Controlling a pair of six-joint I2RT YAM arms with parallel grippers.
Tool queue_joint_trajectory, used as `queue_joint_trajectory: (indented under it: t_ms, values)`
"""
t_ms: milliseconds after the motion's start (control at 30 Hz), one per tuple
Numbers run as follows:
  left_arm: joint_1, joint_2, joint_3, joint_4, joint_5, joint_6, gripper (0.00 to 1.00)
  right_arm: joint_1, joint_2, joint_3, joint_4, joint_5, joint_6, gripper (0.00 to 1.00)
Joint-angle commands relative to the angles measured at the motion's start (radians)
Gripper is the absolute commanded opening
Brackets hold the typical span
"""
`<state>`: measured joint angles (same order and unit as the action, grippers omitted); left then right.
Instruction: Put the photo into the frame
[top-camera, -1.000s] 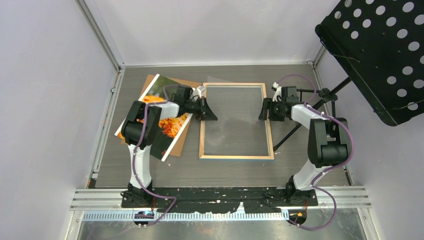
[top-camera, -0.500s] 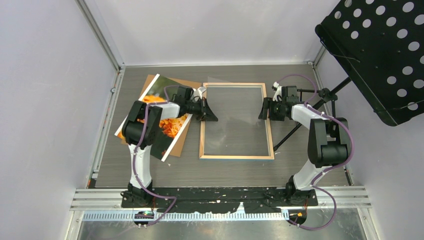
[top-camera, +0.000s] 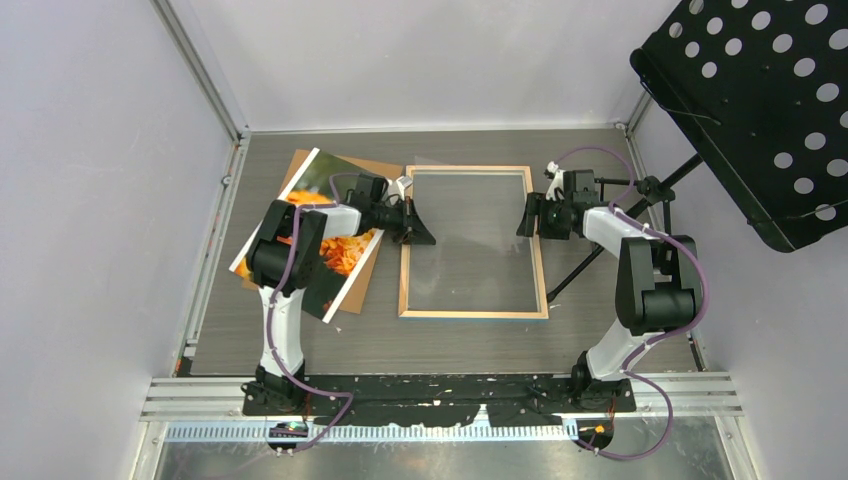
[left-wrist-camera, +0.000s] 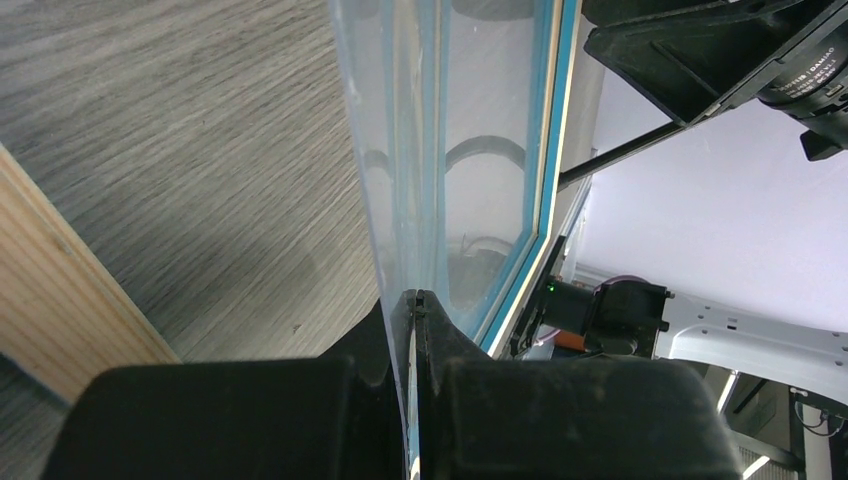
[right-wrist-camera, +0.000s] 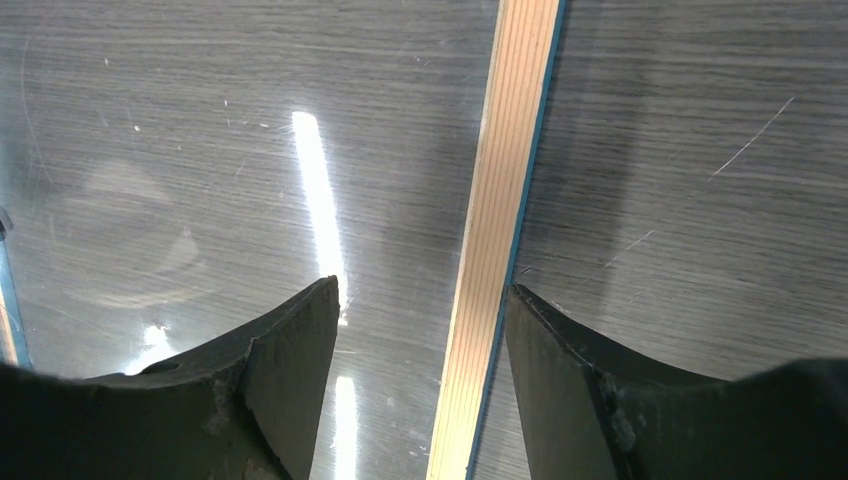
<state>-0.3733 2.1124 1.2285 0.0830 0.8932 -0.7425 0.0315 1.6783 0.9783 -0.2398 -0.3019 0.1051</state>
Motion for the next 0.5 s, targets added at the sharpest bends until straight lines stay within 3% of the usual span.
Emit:
queue_joint_trajectory:
  t_ms: [0, 467]
  values:
    - [-0.018, 0.003, 0.039, -0.021, -0.004, 0.035, 0.00, -0.006, -0.020, 0.045, 0.024, 0.044, 0.009, 0.69]
    - [-0.018, 0.006, 0.044, -0.055, -0.031, 0.054, 0.00, -0.017, -0.077, 0.153, 0.010, 0.070, 0.033, 0.72]
